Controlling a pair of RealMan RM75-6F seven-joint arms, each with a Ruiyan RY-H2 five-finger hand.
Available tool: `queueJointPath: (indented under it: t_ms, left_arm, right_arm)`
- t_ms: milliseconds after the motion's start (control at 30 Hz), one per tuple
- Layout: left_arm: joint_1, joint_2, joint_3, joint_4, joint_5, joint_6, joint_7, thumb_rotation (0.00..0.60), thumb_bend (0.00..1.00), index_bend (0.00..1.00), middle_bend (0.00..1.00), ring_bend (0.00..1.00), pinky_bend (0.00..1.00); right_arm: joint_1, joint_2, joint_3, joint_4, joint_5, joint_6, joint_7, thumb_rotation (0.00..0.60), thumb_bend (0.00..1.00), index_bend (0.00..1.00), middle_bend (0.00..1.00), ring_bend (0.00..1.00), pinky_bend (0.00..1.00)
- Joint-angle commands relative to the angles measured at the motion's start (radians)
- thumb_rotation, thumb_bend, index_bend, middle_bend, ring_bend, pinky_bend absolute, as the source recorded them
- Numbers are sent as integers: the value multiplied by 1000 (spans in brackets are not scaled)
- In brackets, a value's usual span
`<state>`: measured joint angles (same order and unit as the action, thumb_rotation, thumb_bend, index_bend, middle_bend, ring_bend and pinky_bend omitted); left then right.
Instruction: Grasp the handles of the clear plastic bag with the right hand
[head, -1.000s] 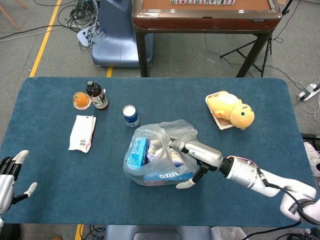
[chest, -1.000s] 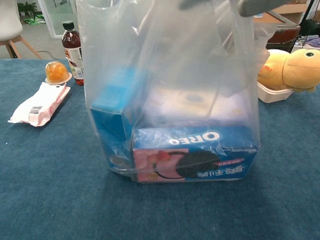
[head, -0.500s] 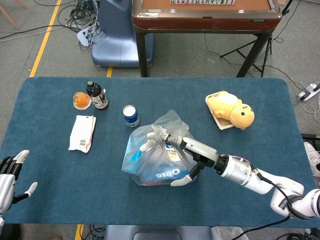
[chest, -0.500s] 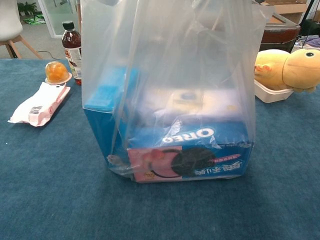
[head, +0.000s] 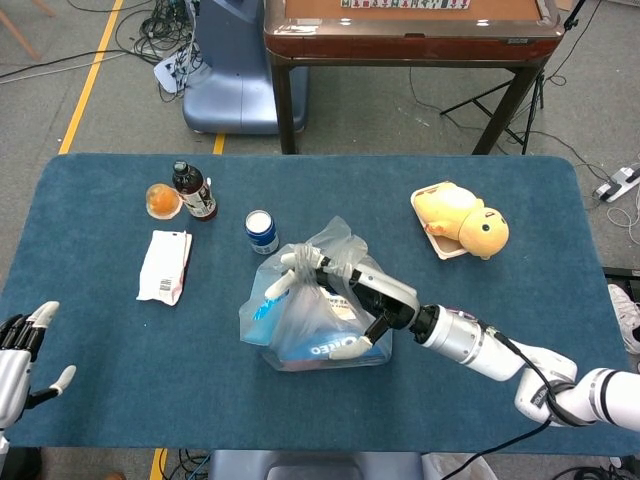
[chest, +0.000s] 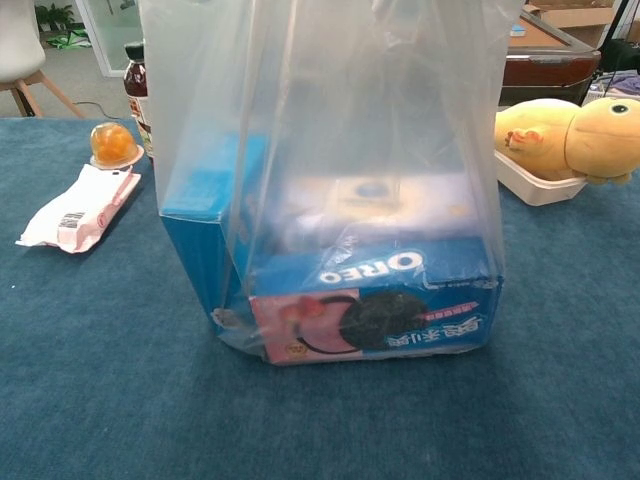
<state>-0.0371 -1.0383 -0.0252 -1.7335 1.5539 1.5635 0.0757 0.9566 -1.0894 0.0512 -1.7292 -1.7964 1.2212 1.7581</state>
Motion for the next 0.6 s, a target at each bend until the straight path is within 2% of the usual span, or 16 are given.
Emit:
queueJointPath:
  t_ms: [33, 267, 467, 600]
  left_arm:
    - [2, 1, 1, -1, 1, 2, -1, 600, 222, 56, 117, 133, 90]
    - [12, 3, 3, 6, -4, 11, -7, 600, 221, 57, 117, 133, 90]
    - [11, 3, 3, 8, -1, 10, -10, 600, 222, 57, 117, 133, 90]
    - [10, 3, 2, 7, -1, 8, -9, 600, 222, 57, 117, 133, 90]
  right_arm:
    - [28, -26, 4, 27, 11, -3, 128, 600, 0, 40, 224, 88, 122]
    - [61, -39, -14, 103, 20, -22, 325, 600, 0, 211, 343, 195, 161]
    - [65, -38, -29, 142, 24, -22, 402, 600, 0, 350, 402, 239, 186]
    - [77, -32, -42, 153, 12, -41, 398, 600, 0, 378, 399, 239, 186]
